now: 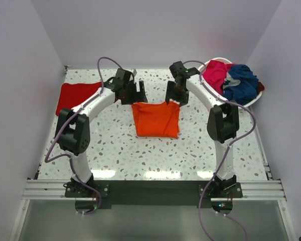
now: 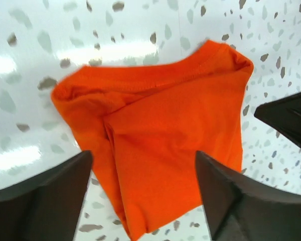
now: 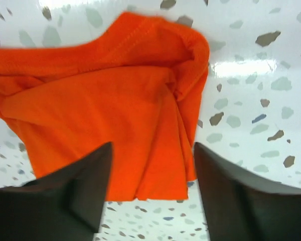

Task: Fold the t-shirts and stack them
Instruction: Fold the tshirt, then neatly place the folded tshirt to the corner

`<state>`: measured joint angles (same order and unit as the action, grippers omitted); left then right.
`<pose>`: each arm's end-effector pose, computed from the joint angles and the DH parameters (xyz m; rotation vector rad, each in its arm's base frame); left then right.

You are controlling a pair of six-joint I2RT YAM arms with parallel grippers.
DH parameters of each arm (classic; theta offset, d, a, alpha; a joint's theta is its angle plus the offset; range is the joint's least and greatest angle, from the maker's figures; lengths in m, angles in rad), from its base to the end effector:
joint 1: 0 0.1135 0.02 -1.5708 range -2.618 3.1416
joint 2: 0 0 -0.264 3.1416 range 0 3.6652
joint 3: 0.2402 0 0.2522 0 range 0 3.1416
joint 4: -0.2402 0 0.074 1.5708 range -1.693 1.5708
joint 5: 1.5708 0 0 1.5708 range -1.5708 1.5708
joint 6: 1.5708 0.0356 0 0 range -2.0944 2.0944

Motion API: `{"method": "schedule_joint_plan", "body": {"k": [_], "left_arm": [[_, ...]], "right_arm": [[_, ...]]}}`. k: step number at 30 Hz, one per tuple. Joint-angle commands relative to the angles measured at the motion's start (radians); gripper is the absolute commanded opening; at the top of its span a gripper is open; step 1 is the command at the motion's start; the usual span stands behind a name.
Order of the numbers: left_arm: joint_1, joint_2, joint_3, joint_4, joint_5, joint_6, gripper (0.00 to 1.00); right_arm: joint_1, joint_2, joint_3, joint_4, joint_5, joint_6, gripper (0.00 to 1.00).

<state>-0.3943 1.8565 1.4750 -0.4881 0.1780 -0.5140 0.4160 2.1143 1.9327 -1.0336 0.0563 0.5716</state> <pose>0.3802 -0.1650 0.2480 -0.0686 2.5203 -0.6064 0.4092 0.1786 0.2515 0.2315 2.7877 0.1689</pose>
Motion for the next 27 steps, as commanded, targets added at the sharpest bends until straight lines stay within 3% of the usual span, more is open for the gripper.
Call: {"method": "schedule_joint_plan", "body": {"k": [1, 2, 4, 6, 12, 16, 23, 27], "left_arm": [[0.014, -0.032, 0.128, -0.015, -0.034, 0.015, 0.98], [0.02, -0.043, 0.13, -0.027, -0.043, 0.017, 1.0], [0.028, -0.08, 0.104, -0.041, -0.044, 0.017, 1.0], [0.035, -0.115, 0.055, -0.038, -0.037, 0.016, 1.0], [0.064, -0.269, -0.293, 0.126, 0.113, -0.024, 1.0], [0.072, -0.324, -0.412, 0.221, 0.204, -0.049, 1.0], [0.095, -0.293, -0.522, 0.429, 0.348, -0.112, 1.0], [0.114, -0.28, -0.577, 0.505, 0.341, -0.15, 1.0]], "right_arm": [[-0.006, -0.029, 0.13, -0.019, -0.007, -0.058, 0.75], [-0.008, -0.039, 0.135, -0.019, -0.003, -0.065, 0.84], [-0.008, -0.083, 0.127, -0.023, 0.01, -0.084, 0.88], [-0.009, -0.121, 0.091, -0.01, -0.001, -0.091, 0.88], [-0.008, -0.276, -0.185, 0.124, -0.113, -0.085, 0.81], [-0.006, -0.306, -0.337, 0.219, -0.228, -0.075, 0.77], [0.0, -0.229, -0.365, 0.248, -0.28, -0.088, 0.76], [0.0, -0.171, -0.344, 0.237, -0.285, -0.121, 0.75]]}}
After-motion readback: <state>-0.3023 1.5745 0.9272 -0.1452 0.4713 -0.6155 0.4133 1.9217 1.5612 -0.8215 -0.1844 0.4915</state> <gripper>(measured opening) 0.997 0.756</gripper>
